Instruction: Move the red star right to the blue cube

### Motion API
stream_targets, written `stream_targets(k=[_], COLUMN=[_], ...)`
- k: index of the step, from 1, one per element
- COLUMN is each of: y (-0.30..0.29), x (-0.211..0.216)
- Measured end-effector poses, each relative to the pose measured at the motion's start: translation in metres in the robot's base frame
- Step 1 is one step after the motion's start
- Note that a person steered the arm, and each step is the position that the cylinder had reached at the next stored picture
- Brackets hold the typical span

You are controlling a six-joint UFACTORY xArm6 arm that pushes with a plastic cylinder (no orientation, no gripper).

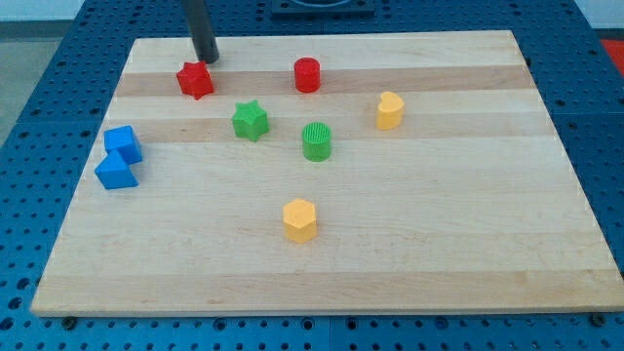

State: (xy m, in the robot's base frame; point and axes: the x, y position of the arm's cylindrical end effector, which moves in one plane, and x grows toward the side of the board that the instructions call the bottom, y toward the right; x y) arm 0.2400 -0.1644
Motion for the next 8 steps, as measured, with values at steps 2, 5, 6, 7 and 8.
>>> stream_targets(k=[2,5,6,7,8], y=[-0.007,-0.016,-0.044,-0.042,-0.025], x=[0.099,0.023,0.029,0.071,0.112])
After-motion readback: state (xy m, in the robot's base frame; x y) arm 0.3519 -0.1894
